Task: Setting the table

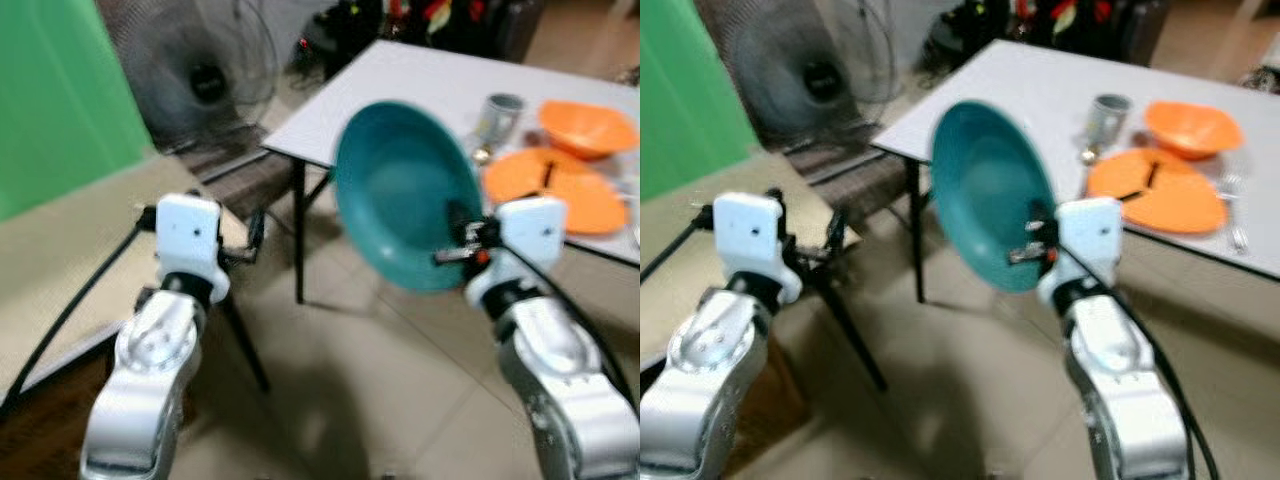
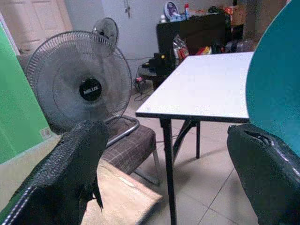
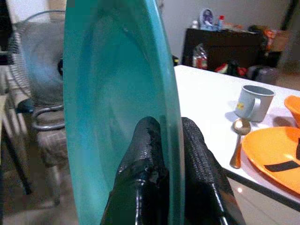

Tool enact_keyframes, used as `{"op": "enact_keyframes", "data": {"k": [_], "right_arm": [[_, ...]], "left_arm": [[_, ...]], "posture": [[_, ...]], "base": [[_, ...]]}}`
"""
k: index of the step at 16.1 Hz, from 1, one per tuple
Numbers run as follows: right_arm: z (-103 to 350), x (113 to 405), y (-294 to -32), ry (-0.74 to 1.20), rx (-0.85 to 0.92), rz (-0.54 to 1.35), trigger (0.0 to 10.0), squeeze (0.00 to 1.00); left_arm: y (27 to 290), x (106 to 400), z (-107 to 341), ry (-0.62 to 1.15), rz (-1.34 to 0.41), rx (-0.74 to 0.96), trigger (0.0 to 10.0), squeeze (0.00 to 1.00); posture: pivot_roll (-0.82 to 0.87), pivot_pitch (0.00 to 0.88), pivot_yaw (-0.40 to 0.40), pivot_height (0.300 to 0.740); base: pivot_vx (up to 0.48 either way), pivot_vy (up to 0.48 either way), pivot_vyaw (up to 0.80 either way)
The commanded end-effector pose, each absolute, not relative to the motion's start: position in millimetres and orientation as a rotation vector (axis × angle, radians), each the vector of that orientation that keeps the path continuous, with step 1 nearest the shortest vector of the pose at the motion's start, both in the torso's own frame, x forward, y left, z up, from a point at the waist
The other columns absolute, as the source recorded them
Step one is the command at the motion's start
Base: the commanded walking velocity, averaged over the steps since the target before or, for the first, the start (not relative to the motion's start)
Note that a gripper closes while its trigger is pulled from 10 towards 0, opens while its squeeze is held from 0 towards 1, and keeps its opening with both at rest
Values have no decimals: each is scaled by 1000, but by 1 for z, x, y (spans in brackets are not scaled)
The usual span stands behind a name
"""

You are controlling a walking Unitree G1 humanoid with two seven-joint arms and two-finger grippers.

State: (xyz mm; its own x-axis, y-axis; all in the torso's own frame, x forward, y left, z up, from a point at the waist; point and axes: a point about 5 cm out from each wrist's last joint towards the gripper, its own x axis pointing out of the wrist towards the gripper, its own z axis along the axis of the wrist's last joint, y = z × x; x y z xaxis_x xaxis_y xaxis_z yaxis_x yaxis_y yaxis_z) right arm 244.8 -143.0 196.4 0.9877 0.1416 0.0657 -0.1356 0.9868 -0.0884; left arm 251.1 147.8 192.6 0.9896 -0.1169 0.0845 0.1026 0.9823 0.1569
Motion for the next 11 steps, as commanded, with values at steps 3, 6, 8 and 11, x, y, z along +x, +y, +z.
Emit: {"op": "enact_keyframes", "data": {"k": [3,6,8,11], "right_arm": [[202,243,-149,-105,-91,104,10000,0],[200,241,-151,-94,-81,79,10000,0],[198,239,-153,-94,-84,64,10000,0],[197,239,-154,-82,-76,52,10000,0]], "left_arm": [[147,252,193,-93,-123,161,10000,63],[148,251,191,-87,-133,165,10000,67],[146,251,190,-82,-150,170,10000,63],[146,252,189,-83,-152,170,10000,63]], "posture": [[-109,56,69,740],[-112,49,86,740],[-109,47,92,740],[-109,38,93,740]], "base": [[0,-351,0],[0,-350,0],[0,-351,0],[0,-337,0]]}}
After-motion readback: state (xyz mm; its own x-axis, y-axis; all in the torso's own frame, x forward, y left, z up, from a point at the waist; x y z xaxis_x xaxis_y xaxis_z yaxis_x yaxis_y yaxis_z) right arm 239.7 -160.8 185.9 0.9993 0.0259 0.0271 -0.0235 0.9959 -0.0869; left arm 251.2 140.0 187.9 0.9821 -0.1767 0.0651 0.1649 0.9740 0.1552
